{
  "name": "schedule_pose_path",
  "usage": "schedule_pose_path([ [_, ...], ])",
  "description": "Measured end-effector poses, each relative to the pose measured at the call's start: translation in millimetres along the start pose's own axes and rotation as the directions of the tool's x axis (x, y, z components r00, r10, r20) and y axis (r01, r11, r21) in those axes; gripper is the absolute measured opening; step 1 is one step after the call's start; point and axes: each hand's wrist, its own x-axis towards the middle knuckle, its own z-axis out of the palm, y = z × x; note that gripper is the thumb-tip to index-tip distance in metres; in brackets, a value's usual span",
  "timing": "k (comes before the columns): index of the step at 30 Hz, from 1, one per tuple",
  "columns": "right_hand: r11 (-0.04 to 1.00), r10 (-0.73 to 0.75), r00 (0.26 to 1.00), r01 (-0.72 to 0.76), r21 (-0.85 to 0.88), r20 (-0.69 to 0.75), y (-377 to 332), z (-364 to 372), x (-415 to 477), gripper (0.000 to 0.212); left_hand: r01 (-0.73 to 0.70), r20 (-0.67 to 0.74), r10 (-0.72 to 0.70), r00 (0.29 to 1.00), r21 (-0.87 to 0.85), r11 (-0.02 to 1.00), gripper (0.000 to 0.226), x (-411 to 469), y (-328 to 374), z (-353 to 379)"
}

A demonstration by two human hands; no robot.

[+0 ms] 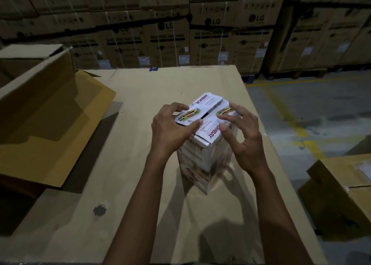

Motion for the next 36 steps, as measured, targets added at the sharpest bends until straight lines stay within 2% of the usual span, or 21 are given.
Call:
schedule_pose_path([
  [3, 1.0, -0.01, 1.0, 0.01, -0.028, 0.017, -1.1, 5.3, -5.7, 0.036, -0.015, -0.102, 0.01, 0.995, -0.049, 0.999, 0.03, 5.1, 3.8, -4.4],
  [5, 0.999, -0.016, 1.0, 0.016, -0.046, 0.016, -5.1, 8.1, -7.5, 0.034, 0.014, -0.2, -0.043, 0.979, -0.144, 0.989, 0.037, 10.8, -1.2, -6.7],
  [6, 0.998, -0.02, 1.0, 0.021, -0.056, 0.02, -7.7, 8.4, -7.2, 0.033, 0.064, -0.217, -0.117, 0.969, -0.238, 0.969, 0.042, 13.9, -5.8, -7.4],
  [7, 0.997, -0.024, 0.999, 0.026, -0.068, 0.027, -9.9, 8.3, -6.3, 0.034, 0.129, -0.203, -0.21, 0.956, -0.351, 0.927, 0.042, 16.2, -10.0, -7.8],
  [9, 0.995, -0.033, 0.999, 0.037, -0.097, 0.042, -12.9, 7.8, -4.2, 0.036, 0.293, -0.109, -0.416, 0.903, -0.551, 0.781, 0.033, 14.8, -18.0, -4.4],
  [12, 0.985, -0.033, 0.997, 0.046, -0.168, 0.074, -12.1, 10.5, -3.6, 0.047, 0.508, 0.039, -0.64, 0.767, -0.647, 0.569, 0.015, -2.5, -31.8, 8.5],
  [14, 0.982, -0.021, 0.996, 0.038, -0.184, 0.092, -8.2, 14.0, -5.8, 0.054, 0.596, 0.124, -0.67, 0.732, -0.593, 0.541, 0.014, -16.0, -39.4, 17.8],
  [16, 0.985, -0.032, 0.995, 0.047, -0.165, 0.091, -5.3, 15.6, -6.5, 0.059, 0.617, 0.142, -0.665, 0.733, -0.55, 0.562, 0.021, -21.4, -45.1, 23.2],
  [17, 0.984, -0.05, 0.995, 0.064, -0.169, 0.086, -4.6, 15.2, -6.2, 0.062, 0.584, 0.084, -0.655, 0.751, -0.546, 0.6, 0.021, -21.4, -46.6, 24.2],
  [19, 0.974, -0.08, 0.994, 0.095, -0.207, 0.078, -6.0, 11.7, -4.8, 0.066, 0.406, -0.221, -0.546, 0.808, -0.463, 0.788, 0.014, -19.1, -46.0, 21.1],
  [21, 0.965, -0.098, 0.993, 0.111, -0.237, 0.066, -10.5, 6.9, -3.3, 0.066, 0.146, -0.502, -0.242, 0.831, -0.223, 0.964, 0.015, -17.8, -34.1, 12.3],
  [22, 0.963, -0.111, 0.993, 0.12, -0.24, 0.049, -13.3, 4.9, -2.4, 0.063, -0.008, -0.555, -0.057, 0.83, -0.113, 0.994, 0.015, -18.1, -24.9, 8.6],
  [24, 0.966, -0.144, 0.99, 0.14, -0.217, -0.005, -16.7, 2.4, -1.1, 0.052, -0.265, -0.506, 0.255, 0.824, 0.054, 0.963, 0.013, -20.5, -2.1, 3.8],
  [26, 0.977, -0.143, 0.987, 0.129, -0.172, -0.072, -18.1, -0.3, 0.8, 0.042, -0.33, -0.397, 0.4, 0.826, 0.235, 0.914, 0.012, -23.0, 10.4, 8.1],
  [29, 0.982, -0.129, 0.988, 0.115, -0.152, -0.087, -15.6, -5.6, 2.1, 0.042, -0.266, -0.326, 0.4, 0.857, 0.385, 0.884, 0.012, -26.4, 6.7, 19.8],
  [33, 0.973, -0.191, 0.978, 0.177, -0.151, -0.084, -7.4, -13.5, -1.4, 0.041, -0.315, -0.219, 0.404, 0.888, 0.348, 0.883, 0.009, -33.3, -3.3, 29.7],
  [36, 0.954, -0.266, 0.949, 0.233, -0.191, -0.169, -7.5, -20.5, -1.8, 0.029, -0.297, -0.172, 0.364, 0.915, 0.323, 0.899, 0.013, -37.7, -1.9, 33.8],
])
